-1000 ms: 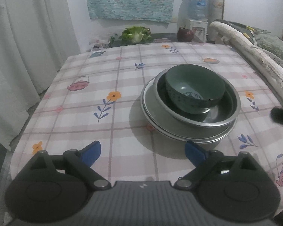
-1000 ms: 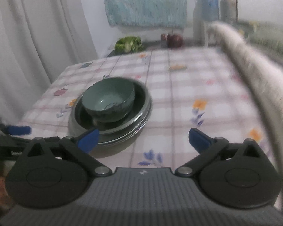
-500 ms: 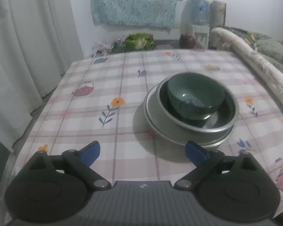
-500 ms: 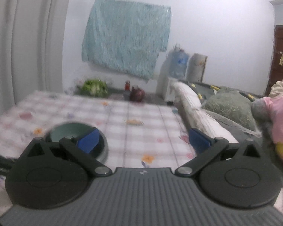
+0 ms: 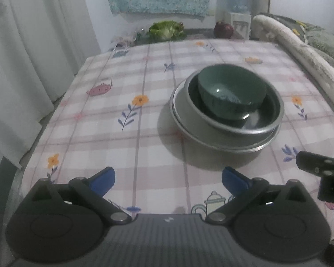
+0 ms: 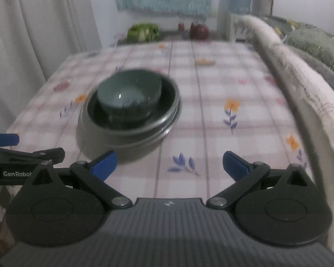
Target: Organize plates and bowls
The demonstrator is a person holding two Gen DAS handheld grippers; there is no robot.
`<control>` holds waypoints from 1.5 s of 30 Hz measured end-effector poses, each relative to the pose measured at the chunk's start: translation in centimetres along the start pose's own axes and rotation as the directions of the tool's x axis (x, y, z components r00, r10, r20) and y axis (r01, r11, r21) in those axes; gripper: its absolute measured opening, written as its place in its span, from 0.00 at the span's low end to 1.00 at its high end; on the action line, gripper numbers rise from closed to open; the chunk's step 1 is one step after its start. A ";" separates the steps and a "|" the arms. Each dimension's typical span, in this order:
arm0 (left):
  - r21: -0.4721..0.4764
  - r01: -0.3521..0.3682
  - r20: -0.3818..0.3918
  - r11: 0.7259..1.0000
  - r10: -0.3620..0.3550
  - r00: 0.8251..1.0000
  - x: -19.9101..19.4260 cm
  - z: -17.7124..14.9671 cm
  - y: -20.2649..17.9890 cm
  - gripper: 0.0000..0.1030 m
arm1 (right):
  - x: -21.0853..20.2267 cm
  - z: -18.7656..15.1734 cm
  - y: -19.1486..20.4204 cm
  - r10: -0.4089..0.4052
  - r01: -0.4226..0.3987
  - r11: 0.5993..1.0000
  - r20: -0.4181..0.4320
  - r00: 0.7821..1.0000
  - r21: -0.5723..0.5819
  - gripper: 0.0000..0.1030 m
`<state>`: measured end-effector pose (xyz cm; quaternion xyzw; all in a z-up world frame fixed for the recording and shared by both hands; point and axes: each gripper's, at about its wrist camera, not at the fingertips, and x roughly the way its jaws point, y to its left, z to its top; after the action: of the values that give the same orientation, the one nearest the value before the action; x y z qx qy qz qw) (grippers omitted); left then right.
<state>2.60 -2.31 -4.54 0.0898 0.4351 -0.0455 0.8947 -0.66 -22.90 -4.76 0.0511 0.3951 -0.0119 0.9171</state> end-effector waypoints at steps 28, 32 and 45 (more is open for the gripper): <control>-0.100 0.035 -0.042 0.994 -0.039 0.998 0.3 -0.3 0.4 1.00 | 1.5 0.5 0.8 -0.055 0.055 0.998 -0.048 0.997 0.002 0.99; -0.100 0.035 -0.043 0.994 -0.039 0.998 0.4 -0.2 0.4 1.00 | 1.5 0.5 0.8 -0.055 0.056 0.998 -0.049 0.997 0.002 0.99; -0.098 0.034 -0.048 0.995 -0.039 0.998 0.6 -0.2 0.4 1.00 | 1.7 0.6 0.9 -0.055 0.055 0.998 -0.054 0.997 0.003 0.99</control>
<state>2.87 -1.90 -5.11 0.0394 0.4605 -0.0385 0.8860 0.97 -22.08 -5.49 0.0428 0.4210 -0.0366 0.9053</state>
